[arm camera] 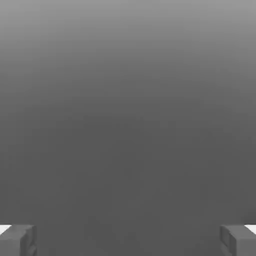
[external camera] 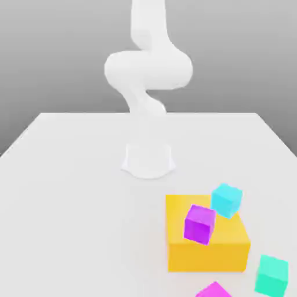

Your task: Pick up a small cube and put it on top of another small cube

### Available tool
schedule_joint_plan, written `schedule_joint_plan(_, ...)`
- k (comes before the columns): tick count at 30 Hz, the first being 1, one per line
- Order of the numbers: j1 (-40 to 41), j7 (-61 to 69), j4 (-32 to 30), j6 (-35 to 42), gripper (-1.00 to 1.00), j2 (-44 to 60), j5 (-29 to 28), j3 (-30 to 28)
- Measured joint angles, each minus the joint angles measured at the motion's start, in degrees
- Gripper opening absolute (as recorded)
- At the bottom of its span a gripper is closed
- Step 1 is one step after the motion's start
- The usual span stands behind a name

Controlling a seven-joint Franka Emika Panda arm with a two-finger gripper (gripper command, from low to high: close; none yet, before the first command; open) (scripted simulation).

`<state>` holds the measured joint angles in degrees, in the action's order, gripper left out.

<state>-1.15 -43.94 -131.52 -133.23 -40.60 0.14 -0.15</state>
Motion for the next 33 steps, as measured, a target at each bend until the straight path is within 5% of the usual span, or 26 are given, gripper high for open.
schedule_joint_plan(33,-9.51,19.69,4.62,-22.01,0.00,68.90,-2.40,2.14)
